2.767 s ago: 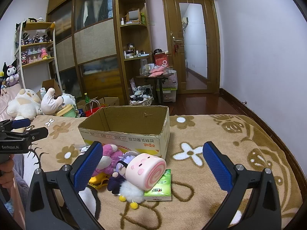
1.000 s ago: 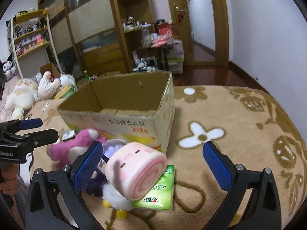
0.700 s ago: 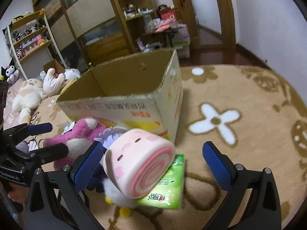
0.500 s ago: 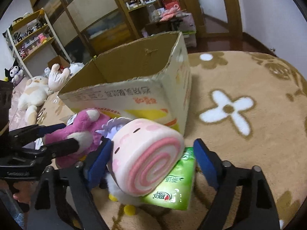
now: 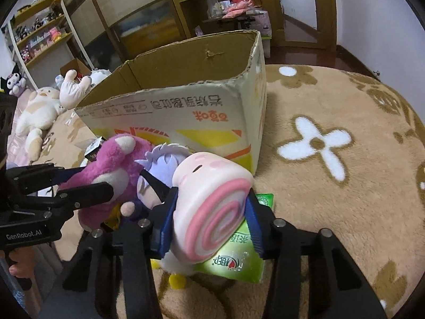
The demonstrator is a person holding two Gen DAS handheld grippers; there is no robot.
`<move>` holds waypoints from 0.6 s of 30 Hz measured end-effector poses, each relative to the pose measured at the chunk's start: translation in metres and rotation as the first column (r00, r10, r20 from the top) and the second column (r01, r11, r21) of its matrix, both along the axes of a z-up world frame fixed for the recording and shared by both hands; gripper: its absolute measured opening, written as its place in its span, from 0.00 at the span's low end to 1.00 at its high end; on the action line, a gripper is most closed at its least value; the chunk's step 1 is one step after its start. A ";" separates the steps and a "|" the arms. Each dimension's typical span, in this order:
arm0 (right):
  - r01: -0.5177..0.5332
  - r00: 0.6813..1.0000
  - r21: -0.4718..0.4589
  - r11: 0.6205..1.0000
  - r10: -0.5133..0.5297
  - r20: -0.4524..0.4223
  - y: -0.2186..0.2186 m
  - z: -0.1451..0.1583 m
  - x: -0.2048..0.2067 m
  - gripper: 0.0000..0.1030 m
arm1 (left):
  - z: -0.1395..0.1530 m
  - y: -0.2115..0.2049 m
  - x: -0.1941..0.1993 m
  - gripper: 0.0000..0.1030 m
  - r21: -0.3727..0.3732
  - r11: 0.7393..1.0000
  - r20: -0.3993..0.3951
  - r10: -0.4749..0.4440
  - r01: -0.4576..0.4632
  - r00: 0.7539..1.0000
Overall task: Organize soft objects
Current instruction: 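Close the left gripper on the pink plush bear while the right gripper grasps the swirl roll plush, then lift the pink bear with the left gripper while the right gripper lifts the swirl roll over the box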
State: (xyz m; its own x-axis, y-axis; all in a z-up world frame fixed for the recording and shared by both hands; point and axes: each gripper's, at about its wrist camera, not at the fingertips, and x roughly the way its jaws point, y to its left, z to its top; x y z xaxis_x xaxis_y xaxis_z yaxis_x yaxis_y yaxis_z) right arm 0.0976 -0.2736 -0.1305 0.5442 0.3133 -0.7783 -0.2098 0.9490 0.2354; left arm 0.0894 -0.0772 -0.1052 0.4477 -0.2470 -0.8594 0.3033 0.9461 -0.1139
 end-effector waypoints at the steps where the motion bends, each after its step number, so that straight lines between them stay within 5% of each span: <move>1: 0.001 1.000 -0.012 1.000 -0.001 0.003 0.001 0.001 -0.002 0.46 | 0.000 -0.001 -0.001 0.40 0.009 1.000 0.005 -0.003 0.003 1.000; 18: 0.083 0.994 -0.145 0.986 -0.072 0.081 0.006 0.034 -0.038 0.40 | 0.037 0.007 -0.034 0.34 0.010 1.000 0.127 0.007 -0.009 0.992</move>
State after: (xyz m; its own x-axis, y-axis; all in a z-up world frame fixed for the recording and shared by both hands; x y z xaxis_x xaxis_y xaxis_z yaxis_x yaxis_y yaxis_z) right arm 0.0593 -0.2680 -0.0969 0.6208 0.1520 -0.7691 -0.1457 0.9863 0.0774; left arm 0.0552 -0.0703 -0.0680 0.5553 -0.2339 -0.7980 0.3069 0.9495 -0.0648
